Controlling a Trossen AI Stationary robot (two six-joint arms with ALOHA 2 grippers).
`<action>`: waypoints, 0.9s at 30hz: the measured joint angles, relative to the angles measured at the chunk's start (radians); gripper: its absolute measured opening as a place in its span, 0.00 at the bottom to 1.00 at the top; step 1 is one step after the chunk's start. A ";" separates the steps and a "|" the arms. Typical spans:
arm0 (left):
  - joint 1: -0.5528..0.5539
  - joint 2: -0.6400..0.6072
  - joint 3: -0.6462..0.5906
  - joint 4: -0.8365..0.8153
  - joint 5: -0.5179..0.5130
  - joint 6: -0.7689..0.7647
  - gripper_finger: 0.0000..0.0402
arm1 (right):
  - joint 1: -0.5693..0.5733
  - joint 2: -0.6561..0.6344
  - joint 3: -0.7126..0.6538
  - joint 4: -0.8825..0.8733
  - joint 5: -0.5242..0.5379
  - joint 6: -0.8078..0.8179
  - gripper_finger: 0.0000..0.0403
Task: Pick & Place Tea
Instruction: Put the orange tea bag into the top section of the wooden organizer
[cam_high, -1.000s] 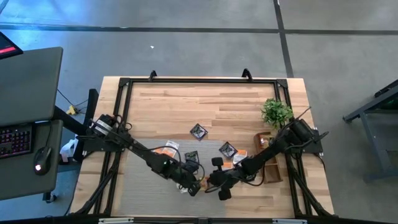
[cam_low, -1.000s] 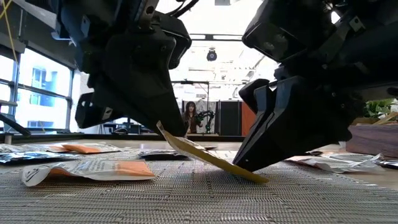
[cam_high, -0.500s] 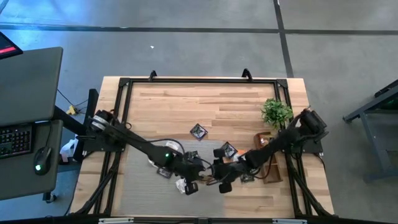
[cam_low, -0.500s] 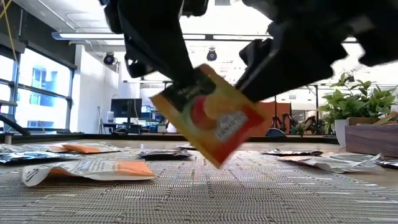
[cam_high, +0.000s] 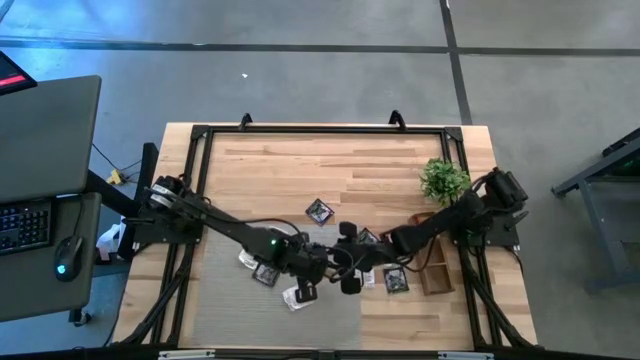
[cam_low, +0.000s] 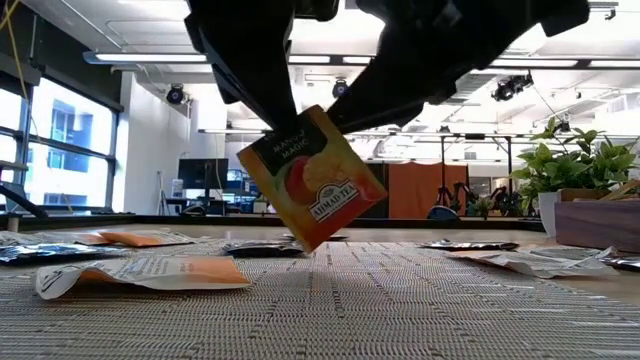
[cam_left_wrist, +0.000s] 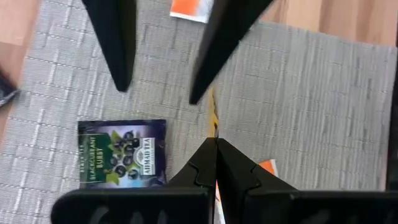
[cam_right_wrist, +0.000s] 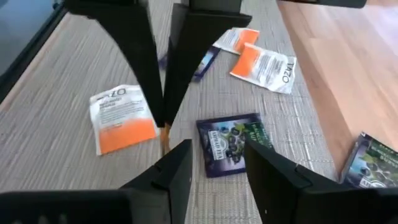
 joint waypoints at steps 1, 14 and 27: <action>0.000 0.000 0.000 -0.003 -0.002 0.000 0.00 | -0.003 0.000 0.000 0.012 -0.001 0.010 0.34; 0.001 0.000 0.000 -0.006 -0.068 0.018 0.00 | -0.025 0.013 0.002 0.072 -0.148 0.021 0.28; 0.001 0.000 -0.001 0.012 -0.079 0.018 0.00 | -0.025 0.013 0.002 0.040 -0.173 -0.009 0.01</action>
